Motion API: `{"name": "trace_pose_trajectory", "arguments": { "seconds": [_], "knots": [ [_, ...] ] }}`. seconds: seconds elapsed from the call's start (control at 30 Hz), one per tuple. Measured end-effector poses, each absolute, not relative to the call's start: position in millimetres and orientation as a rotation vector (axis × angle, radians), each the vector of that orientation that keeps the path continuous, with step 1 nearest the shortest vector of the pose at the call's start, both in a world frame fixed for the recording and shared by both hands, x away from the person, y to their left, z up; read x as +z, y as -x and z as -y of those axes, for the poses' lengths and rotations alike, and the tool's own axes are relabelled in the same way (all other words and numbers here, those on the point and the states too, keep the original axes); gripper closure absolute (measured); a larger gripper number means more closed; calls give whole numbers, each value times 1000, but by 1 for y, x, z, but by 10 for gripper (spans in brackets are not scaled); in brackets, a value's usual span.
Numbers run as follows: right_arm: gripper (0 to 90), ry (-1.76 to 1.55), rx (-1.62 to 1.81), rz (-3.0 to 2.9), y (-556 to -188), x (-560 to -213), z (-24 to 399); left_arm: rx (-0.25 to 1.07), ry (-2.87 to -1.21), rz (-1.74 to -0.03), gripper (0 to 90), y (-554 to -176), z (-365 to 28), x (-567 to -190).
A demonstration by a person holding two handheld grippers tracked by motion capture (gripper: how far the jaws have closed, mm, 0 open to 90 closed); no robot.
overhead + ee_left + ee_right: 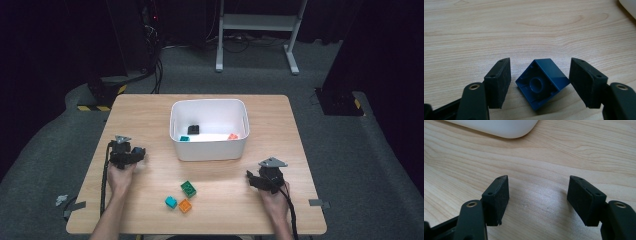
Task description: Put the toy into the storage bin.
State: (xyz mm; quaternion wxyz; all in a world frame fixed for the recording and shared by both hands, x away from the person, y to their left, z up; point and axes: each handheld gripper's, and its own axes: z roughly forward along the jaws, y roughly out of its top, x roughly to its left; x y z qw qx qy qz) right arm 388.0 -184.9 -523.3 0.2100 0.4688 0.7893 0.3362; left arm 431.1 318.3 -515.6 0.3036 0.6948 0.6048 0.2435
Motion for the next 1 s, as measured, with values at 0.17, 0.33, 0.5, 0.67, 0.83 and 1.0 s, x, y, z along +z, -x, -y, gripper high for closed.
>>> {"name": "trace_pose_trajectory", "arguments": {
  "seconds": [0.17,0.33,0.5,0.67,0.83,1.0],
  "knots": [
    [337,-1305,936,-2194,-388,-523,185,649,-1854,-1590,384,-433,-317,-518],
    [337,-1305,936,-2194,-388,-523,185,641,-1845,-1588,396,-433,-318,-521],
    [337,-1307,936,-2194,-388,-523,185,643,-1847,-1585,399,-433,-318,-521],
    [337,-1307,937,-2194,-388,-523,185,645,-1842,-1586,400,-433,-318,-521],
    [338,-1307,936,-2194,-388,-523,185,635,-1840,-1588,401,-433,-319,-520],
    [337,-1307,937,-2194,-388,-523,185,636,-1844,-1574,402,-430,-318,-516]
  ]
}}
